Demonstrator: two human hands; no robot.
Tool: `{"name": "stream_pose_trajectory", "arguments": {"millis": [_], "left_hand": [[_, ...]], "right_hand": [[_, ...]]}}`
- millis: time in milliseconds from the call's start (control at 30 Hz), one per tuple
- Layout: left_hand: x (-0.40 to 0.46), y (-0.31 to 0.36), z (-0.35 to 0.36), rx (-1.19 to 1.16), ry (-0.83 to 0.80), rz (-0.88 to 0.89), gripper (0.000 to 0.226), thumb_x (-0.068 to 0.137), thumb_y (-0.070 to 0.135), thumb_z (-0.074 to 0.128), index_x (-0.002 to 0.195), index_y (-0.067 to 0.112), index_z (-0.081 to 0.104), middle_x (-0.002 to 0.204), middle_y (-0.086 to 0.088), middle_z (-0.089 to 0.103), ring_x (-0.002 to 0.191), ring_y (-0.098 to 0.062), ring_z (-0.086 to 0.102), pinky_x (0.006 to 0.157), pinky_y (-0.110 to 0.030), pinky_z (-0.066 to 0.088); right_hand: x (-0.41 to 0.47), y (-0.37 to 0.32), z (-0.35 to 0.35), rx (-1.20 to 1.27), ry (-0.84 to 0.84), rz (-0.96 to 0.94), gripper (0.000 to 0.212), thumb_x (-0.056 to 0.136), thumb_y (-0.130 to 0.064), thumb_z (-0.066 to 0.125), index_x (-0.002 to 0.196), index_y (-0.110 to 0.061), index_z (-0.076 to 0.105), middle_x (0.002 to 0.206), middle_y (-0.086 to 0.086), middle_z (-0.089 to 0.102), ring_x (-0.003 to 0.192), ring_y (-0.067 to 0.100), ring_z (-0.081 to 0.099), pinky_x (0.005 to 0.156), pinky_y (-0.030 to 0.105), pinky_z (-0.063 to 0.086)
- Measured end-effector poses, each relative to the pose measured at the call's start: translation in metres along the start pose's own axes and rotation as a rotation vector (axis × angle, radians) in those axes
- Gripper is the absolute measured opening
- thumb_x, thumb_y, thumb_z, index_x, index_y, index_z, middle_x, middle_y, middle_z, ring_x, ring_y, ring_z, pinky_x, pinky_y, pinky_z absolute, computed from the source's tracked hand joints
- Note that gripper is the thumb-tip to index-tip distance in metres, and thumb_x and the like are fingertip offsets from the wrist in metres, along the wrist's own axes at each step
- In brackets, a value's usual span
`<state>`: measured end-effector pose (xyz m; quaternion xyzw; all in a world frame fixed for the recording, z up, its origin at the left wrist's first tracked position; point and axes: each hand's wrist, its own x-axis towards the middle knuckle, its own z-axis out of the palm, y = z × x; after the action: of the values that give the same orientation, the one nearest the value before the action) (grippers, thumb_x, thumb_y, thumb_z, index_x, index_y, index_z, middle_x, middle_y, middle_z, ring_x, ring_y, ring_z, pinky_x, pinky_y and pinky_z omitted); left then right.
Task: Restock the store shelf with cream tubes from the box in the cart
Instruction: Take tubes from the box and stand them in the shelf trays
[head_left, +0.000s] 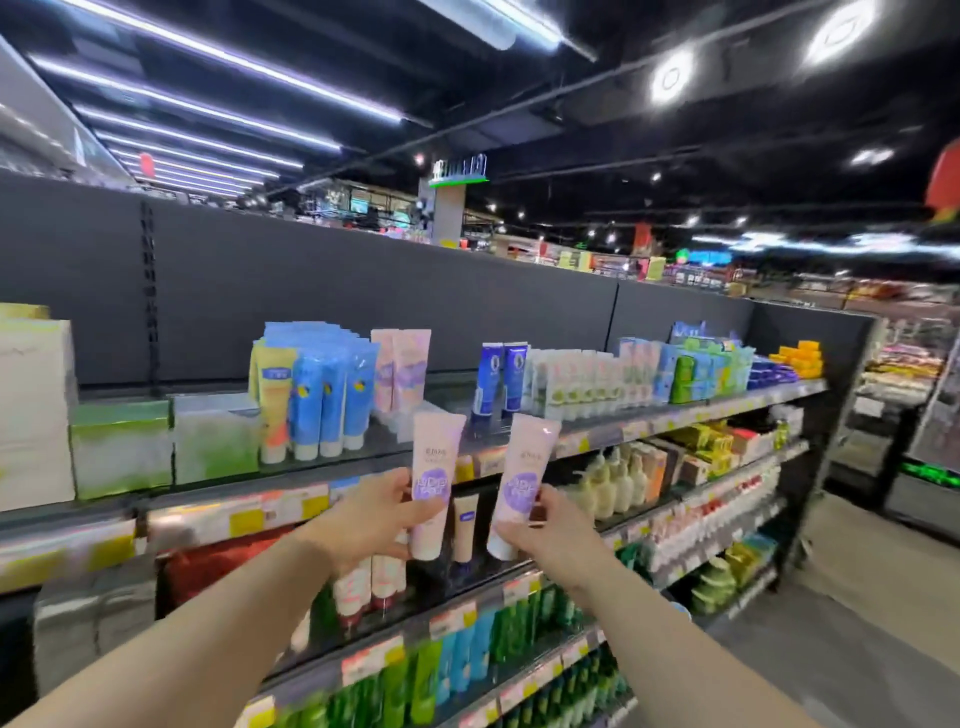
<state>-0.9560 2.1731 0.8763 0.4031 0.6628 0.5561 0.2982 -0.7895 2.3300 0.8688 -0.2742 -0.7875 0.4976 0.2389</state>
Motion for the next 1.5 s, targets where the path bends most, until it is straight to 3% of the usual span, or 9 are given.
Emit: {"name": "stream_pose_trajectory", "arguments": {"millis": [267,433,567,700,800,933,1033,1333,1500], "left_hand": [[0.058,0.017,-0.042,-0.067,0.076,0.017,0.022,0.095,0.017,0.059,0.117,0.011,0.063,0.106,-0.009,0.072,0.09,-0.017,0.069,0.074,-0.03,0.056],[0.068,0.023,-0.06,-0.056,0.275,-0.009,0.022,0.091,0.02,0.065,0.112,0.014,0.066,0.099,-0.004,0.076,0.091,-0.018,0.072,0.079,-0.031,0.059],[0.069,0.023,-0.06,-0.06,0.42,-0.025,0.018,0.092,0.015,0.063,0.109,0.016,0.067,0.096,-0.002,0.076,0.091,-0.017,0.073,0.075,-0.028,0.058],[0.074,0.018,-0.061,-0.097,0.535,-0.09,0.013,0.091,0.008,0.063,0.104,0.007,0.064,0.084,-0.002,0.076,0.081,-0.014,0.073,0.065,-0.025,0.058],[0.072,0.016,-0.062,-0.107,0.532,-0.115,0.019,0.091,0.007,0.064,0.109,0.001,0.062,0.089,-0.007,0.075,0.083,-0.016,0.073,0.066,-0.025,0.058],[0.068,0.014,-0.065,-0.096,0.504,-0.123,0.022,0.09,0.011,0.065,0.111,0.004,0.063,0.093,-0.007,0.075,0.088,-0.018,0.073,0.072,-0.028,0.059],[0.067,0.013,-0.068,-0.096,0.478,-0.126,0.027,0.087,0.018,0.069,0.113,0.011,0.065,0.101,-0.004,0.075,0.095,-0.017,0.072,0.08,-0.033,0.059],[0.073,0.014,-0.067,-0.01,0.391,-0.118,0.033,0.086,0.029,0.068,0.118,0.022,0.064,0.108,0.0,0.073,0.102,-0.015,0.07,0.093,-0.039,0.055],[0.097,0.019,-0.054,0.068,0.495,-0.094,0.023,0.088,0.033,0.068,0.11,0.027,0.065,0.101,0.006,0.074,0.094,-0.011,0.071,0.09,-0.039,0.057]], "right_hand": [[0.141,-0.044,0.027,-0.063,-0.104,-0.19,0.029,0.084,-0.016,0.073,0.108,-0.024,0.059,0.094,-0.015,0.064,0.083,-0.001,0.06,0.06,0.008,0.044],[0.222,-0.058,0.053,-0.02,-0.064,-0.23,0.032,0.081,-0.015,0.076,0.102,-0.025,0.053,0.095,-0.007,0.065,0.091,0.015,0.063,0.084,0.032,0.053],[0.255,-0.065,0.08,0.01,-0.026,-0.233,0.02,0.084,-0.023,0.07,0.095,-0.021,0.054,0.083,-0.006,0.06,0.081,0.015,0.058,0.073,0.026,0.043],[0.268,-0.066,0.102,-0.06,-0.069,-0.29,0.015,0.093,-0.023,0.058,0.106,-0.019,0.051,0.096,-0.001,0.06,0.083,0.015,0.059,0.071,0.023,0.046],[0.271,-0.062,0.113,0.373,-0.113,-0.225,0.021,0.1,-0.029,0.042,0.099,-0.016,0.058,0.084,0.001,0.067,0.064,0.011,0.067,0.051,0.019,0.052],[0.267,-0.061,0.12,0.234,-0.072,-0.209,0.028,0.096,-0.033,0.052,0.113,-0.012,0.061,0.101,0.007,0.071,0.071,0.014,0.061,0.045,0.006,0.044],[0.268,-0.058,0.125,0.177,-0.041,-0.143,0.032,0.098,-0.037,0.045,0.109,-0.013,0.062,0.096,0.006,0.07,0.068,0.013,0.063,0.043,0.014,0.046],[0.265,-0.062,0.117,-0.389,0.024,-0.161,0.027,0.087,-0.041,0.065,0.097,-0.024,0.047,0.095,-0.004,0.059,0.088,0.018,0.054,0.075,0.029,0.035],[0.264,-0.055,0.088,-0.133,-0.002,-0.204,0.017,0.09,-0.019,0.067,0.102,-0.023,0.056,0.104,-0.002,0.063,0.093,0.013,0.059,0.08,0.031,0.052]]}}
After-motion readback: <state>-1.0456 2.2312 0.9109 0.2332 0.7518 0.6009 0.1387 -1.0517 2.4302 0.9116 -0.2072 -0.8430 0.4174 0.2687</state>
